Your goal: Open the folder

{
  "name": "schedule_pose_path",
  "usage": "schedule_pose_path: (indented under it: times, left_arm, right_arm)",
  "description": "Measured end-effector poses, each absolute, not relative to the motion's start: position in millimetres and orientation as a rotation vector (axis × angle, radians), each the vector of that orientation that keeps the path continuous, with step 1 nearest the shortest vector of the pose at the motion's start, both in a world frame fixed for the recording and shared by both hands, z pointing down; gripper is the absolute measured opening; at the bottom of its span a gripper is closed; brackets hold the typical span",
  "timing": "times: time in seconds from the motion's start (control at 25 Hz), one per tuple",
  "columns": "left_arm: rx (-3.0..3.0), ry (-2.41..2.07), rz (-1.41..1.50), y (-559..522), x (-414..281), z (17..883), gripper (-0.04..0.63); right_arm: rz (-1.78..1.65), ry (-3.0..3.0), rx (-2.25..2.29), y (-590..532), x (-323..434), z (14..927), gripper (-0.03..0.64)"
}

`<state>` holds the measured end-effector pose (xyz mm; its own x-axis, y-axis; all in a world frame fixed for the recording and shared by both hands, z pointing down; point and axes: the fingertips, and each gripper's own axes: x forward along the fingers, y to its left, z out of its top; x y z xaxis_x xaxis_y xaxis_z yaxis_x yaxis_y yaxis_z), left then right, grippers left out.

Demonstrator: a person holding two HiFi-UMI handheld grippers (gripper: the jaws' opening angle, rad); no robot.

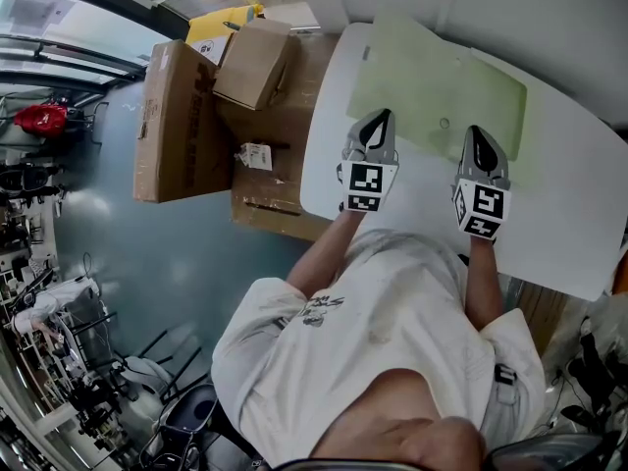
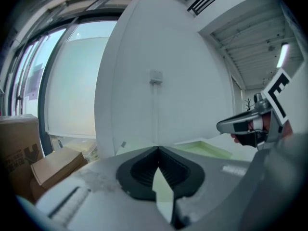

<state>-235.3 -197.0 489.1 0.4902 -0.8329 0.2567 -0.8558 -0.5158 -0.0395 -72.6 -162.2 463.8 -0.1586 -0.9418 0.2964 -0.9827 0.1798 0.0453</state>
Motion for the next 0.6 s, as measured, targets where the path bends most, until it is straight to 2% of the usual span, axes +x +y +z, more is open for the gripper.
schedule_pose_path:
  times: [0.6]
  left_arm:
    - [2.785,-1.639,0.058,-187,-240,367,0.001]
  right_arm:
    - [0.041,-2.360,1.980,-151,-69,344,-0.002]
